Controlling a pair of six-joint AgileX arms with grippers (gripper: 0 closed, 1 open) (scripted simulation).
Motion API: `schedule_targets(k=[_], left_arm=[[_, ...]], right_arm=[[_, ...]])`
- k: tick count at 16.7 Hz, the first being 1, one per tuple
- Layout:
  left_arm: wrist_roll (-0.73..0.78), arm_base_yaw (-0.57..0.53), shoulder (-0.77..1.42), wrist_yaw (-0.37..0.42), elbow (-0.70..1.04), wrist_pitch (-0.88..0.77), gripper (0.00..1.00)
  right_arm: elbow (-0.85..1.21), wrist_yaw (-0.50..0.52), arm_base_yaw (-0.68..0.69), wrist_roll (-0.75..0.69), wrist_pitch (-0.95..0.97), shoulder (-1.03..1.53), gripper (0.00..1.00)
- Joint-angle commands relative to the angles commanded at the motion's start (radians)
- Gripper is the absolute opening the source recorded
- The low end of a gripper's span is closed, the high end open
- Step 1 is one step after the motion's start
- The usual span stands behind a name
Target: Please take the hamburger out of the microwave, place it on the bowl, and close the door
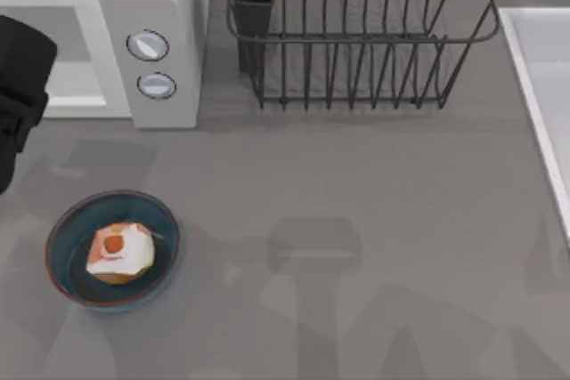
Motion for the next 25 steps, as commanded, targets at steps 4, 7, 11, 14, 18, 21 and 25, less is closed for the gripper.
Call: schedule_targets(k=[4,7,11,14,18,21,25], left_arm=[[0.586,0.123,-0.458,0.155,-0.267,0.276,1.00],[0.954,0.193,-0.774,0.275,-0.465,0.451,1.00],[1.305,0.255,-1.100,0.418,-0.698,0.625,1.00],[1.460,0.278,-1.247,0.495,-0.819,0.704,1.00],[1.523,0.286,-1.306,0.529,-0.873,0.734,1.00],[1.523,0.286,-1.306,0.529,-0.873,0.734,1.00],[1.523,0.286,-1.306,0.529,-0.873,0.734,0.77]], right_arm=[[0.000,0.000,0.000,0.000,0.000,0.000,1.00],[0.000,0.000,0.000,0.000,0.000,0.000,1.00],[0.000,0.000,0.000,0.000,0.000,0.000,1.00],[0.000,0.000,0.000,0.000,0.000,0.000,1.00],[0.000,0.000,0.000,0.000,0.000,0.000,1.00],[0.000,0.000,0.000,0.000,0.000,0.000,1.00],[0.000,0.000,0.000,0.000,0.000,0.000,1.00]])
